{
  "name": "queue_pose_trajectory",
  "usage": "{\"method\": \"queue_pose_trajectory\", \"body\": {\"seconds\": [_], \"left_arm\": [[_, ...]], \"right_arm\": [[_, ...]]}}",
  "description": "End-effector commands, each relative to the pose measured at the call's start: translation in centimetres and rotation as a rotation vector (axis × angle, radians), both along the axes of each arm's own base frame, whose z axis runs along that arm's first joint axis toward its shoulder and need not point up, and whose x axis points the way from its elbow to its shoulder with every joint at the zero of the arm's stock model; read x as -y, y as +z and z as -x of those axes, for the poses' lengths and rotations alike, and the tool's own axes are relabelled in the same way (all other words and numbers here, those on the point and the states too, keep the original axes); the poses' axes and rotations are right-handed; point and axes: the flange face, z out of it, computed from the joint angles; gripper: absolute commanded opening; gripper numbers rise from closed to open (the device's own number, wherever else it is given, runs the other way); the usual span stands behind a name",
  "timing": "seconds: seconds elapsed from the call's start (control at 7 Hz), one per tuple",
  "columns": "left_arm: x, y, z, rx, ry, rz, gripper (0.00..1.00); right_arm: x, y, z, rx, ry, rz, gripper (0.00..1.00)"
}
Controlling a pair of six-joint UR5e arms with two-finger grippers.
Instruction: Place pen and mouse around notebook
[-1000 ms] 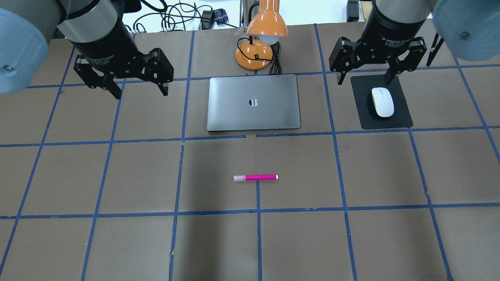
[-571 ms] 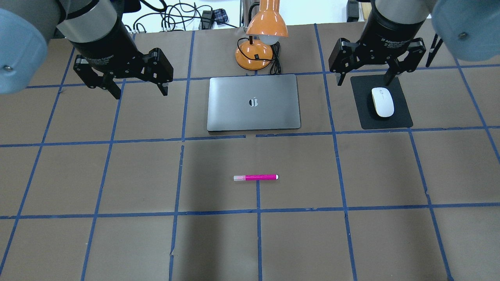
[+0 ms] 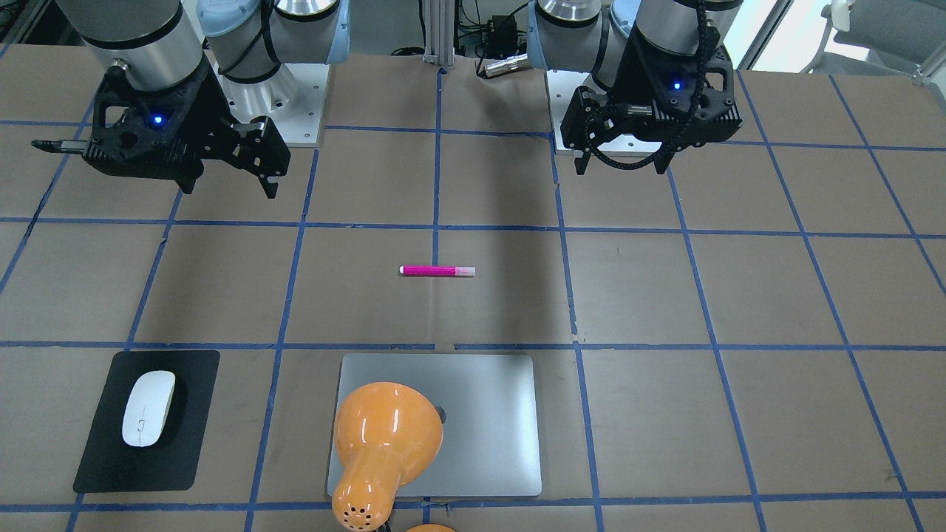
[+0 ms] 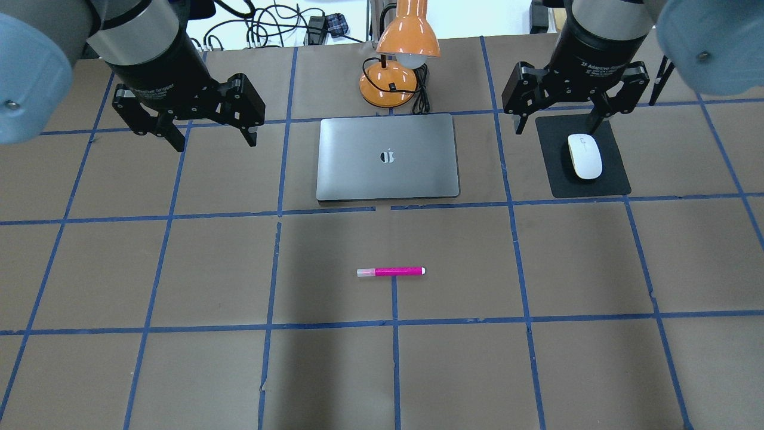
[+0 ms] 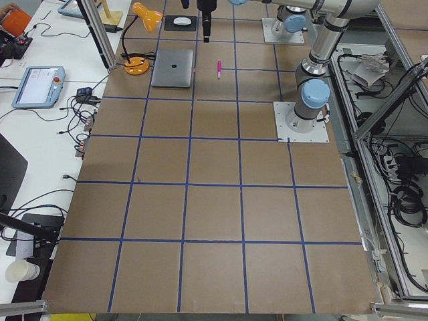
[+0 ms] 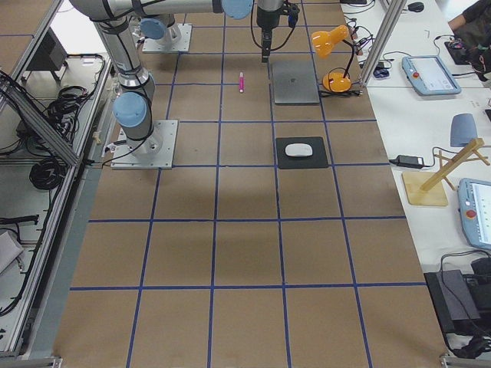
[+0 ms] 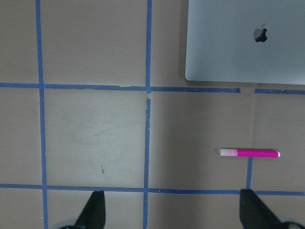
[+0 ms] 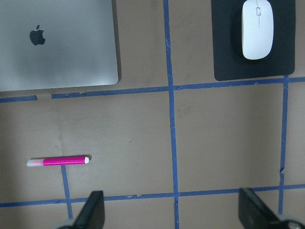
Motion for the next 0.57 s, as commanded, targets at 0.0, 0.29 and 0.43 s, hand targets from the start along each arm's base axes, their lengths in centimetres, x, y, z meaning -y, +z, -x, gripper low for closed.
{"method": "queue_pose_trajectory", "body": {"seconds": [0.0,0.29,0.43], "left_arm": [[0.04,0.1,-0.06,0.0,0.001,0.003,1.0],[-0.02,0.08,-0.12,-0.002,0.003,0.001,1.0],[-0.02,0.08,-0.12,-0.002,0.003,0.001,1.0]], "right_arm": [[-0.11,-0.5,0.08,0.0,0.001,-0.008,1.0],[-0.33,-1.01,0.09,0.0,-0.001,-0.011,1.0],[-0.33,-1.01,0.09,0.0,-0.001,-0.011,1.0]]}}
